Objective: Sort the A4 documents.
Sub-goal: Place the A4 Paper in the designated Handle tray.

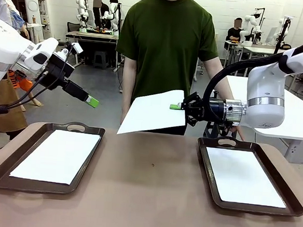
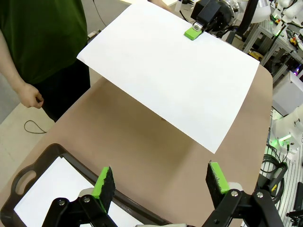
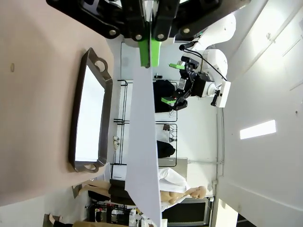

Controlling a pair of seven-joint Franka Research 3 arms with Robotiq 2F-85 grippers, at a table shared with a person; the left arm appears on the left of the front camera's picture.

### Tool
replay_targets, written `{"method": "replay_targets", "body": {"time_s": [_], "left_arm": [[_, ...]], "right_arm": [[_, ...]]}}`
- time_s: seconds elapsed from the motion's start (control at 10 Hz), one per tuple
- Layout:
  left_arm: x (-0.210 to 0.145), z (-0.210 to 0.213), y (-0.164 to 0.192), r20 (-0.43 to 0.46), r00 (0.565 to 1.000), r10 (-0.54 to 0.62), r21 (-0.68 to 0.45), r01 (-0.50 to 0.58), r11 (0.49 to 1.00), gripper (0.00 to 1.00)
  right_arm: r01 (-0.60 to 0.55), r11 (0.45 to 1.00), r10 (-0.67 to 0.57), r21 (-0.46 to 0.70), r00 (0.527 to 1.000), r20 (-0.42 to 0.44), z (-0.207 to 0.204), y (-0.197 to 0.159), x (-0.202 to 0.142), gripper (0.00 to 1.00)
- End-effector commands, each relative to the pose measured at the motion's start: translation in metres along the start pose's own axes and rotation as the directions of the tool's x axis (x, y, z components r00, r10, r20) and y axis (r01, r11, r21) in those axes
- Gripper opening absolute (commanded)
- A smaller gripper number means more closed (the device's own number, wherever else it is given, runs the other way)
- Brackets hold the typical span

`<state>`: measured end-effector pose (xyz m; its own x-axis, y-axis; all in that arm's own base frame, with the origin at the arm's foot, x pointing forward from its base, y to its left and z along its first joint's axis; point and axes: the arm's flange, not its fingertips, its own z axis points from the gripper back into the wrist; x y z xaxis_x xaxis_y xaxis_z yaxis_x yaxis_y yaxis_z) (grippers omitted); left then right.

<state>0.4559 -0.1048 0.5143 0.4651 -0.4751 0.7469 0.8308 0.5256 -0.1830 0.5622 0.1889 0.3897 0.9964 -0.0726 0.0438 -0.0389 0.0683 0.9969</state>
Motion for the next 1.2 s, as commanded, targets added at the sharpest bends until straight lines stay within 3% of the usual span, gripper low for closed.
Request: {"method": "replay_targets", "body": {"time_s": [0.0, 0.5, 0.7, 1.1], "left_arm": [[0.0, 0.001, 0.0, 0.002, 1.0, -0.002, 0.0, 0.002, 1.0, 1.0], [0.0, 0.001, 0.0, 0.002, 1.0, -0.002, 0.0, 0.002, 1.0, 1.0], [0.0, 0.001, 0.0, 0.002, 1.0, -0.002, 0.0, 0.002, 1.0, 1.0], [0.0, 0.001, 0.0, 0.002, 1.0, -0.002, 0.0, 0.002, 1.0, 1.0]], "right_arm": [[0.02, 1.0, -0.02, 0.008, 1.0, 0.024, -0.003, 0.0, 0.0, 0.0], [0.0, 1.0, 0.0, 0.0, 1.0, 0.0, 0.0, 0.0, 0.0, 0.01], [-0.084, 0.996, 0.083, -0.011, 0.996, -0.037, 0.066, -0.001, -0.014, 0.01], [-0.183, 0.978, 0.168, -0.098, 0.976, -0.137, 0.139, -0.017, -0.033, 0.01]]}}
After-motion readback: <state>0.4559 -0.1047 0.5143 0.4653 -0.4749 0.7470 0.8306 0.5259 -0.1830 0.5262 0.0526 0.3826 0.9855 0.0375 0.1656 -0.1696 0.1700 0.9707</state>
